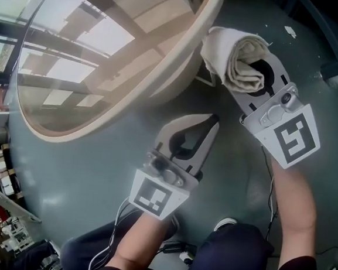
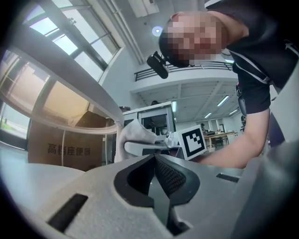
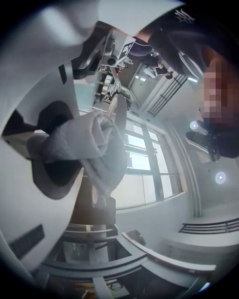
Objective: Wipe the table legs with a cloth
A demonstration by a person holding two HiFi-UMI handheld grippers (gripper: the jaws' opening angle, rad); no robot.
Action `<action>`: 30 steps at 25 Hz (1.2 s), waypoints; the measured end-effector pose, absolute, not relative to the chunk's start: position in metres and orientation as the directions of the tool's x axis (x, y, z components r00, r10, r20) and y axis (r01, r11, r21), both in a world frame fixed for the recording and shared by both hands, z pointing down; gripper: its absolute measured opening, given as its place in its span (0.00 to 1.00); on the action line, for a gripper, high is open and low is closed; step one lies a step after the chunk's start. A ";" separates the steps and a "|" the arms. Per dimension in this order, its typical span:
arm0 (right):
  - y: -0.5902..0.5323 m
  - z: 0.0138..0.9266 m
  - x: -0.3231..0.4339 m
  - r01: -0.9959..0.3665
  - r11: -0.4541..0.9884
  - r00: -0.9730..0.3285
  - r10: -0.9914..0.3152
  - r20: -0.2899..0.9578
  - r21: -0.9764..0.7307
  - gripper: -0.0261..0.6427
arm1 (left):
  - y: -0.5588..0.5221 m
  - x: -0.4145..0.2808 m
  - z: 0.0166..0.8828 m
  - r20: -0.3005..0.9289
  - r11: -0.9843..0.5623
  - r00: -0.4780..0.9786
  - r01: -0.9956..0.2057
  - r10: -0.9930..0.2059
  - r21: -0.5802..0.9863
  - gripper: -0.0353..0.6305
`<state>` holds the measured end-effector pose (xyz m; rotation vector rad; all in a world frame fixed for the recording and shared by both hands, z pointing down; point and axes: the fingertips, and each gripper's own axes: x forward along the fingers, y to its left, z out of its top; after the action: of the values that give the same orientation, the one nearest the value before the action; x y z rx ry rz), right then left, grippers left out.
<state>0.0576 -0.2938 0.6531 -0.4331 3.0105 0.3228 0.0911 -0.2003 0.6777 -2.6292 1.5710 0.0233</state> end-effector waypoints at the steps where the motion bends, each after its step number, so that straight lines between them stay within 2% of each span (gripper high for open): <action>1: -0.295 0.662 0.059 -0.284 0.939 -0.958 -0.268 -0.105 0.192 0.17 | -0.200 0.094 0.679 -0.049 -0.469 0.472 -0.881 -0.880 -0.055 0.06; 10: -0.299 0.777 0.050 -0.263 0.963 -0.965 -0.262 -0.032 0.058 0.17 | -0.185 0.078 0.714 -0.039 -0.453 0.453 -0.891 -0.891 -0.015 0.06; 21: -0.306 0.934 0.049 -0.300 0.953 -0.922 -0.277 0.269 -0.048 0.17 | -0.170 0.072 0.769 0.061 -0.426 0.428 -0.904 -0.902 0.042 0.06; 30: -0.311 0.991 0.055 -0.298 0.951 -0.803 -0.200 0.562 -0.087 0.17 | -0.183 0.077 0.782 0.079 -0.431 0.434 -0.901 -0.897 0.053 0.06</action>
<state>0.0548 -0.3105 0.9910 -0.5106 3.6696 -0.3332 0.0770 -0.1833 0.7818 -2.7329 1.7171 -0.0629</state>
